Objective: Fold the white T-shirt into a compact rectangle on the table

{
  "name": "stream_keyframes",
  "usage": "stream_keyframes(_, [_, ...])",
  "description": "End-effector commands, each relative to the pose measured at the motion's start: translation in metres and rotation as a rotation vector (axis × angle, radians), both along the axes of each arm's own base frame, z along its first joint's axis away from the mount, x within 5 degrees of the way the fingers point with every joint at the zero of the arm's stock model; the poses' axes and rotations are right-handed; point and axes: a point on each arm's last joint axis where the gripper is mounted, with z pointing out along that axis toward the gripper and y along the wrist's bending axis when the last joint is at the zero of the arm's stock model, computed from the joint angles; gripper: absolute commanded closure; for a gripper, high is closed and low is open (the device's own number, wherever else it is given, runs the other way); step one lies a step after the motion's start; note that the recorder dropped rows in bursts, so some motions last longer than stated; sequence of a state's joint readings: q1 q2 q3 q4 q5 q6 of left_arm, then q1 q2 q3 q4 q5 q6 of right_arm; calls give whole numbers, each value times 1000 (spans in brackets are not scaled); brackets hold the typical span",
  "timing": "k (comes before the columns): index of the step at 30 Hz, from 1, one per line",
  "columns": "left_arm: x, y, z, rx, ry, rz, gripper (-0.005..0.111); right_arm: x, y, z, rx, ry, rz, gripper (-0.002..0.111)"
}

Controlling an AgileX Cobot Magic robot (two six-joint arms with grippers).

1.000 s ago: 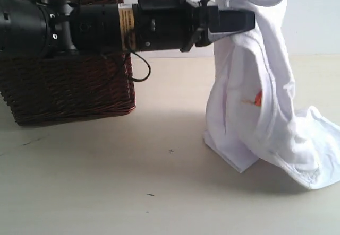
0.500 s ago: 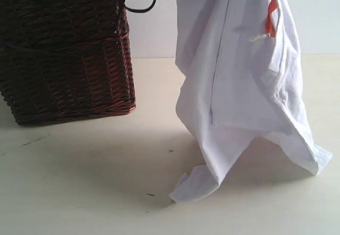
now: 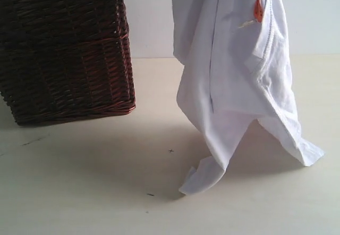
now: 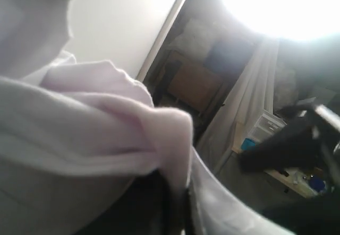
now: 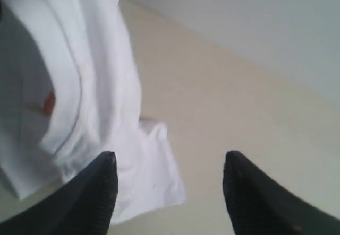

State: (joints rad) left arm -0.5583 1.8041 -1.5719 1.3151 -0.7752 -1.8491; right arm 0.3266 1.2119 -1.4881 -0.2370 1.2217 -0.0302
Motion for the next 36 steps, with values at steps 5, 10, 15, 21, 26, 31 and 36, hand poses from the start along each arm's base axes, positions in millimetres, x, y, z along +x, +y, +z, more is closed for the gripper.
stream_keyframes(5, [-1, 7, 13, -41, 5, 2, 107, 9, 15, -95, 82, 190, 38, 52])
stream_keyframes(10, [-1, 7, 13, -46, 27, 0, 107, 12, 31, -116, 177, 142, 190, 52])
stream_keyframes(15, [-1, 7, 13, -47, 26, -2, 107, 16, 33, -128, 170, 63, 236, 52])
stream_keyframes(21, [-1, 6, 12, -48, 34, -3, 107, 30, 34, -134, 153, 3, 211, 52])
stream_keyframes(26, [-2, 6, 12, -57, 51, -21, 107, 43, 38, -155, 138, 80, 202, 52])
stream_keyframes(31, [-2, 6, 12, -57, 53, -22, 107, 40, 37, -157, 129, 123, 201, 52])
stream_keyframes(36, [-3, 6, 13, -64, 72, -29, 107, 43, 37, -167, 140, 107, 181, 53])
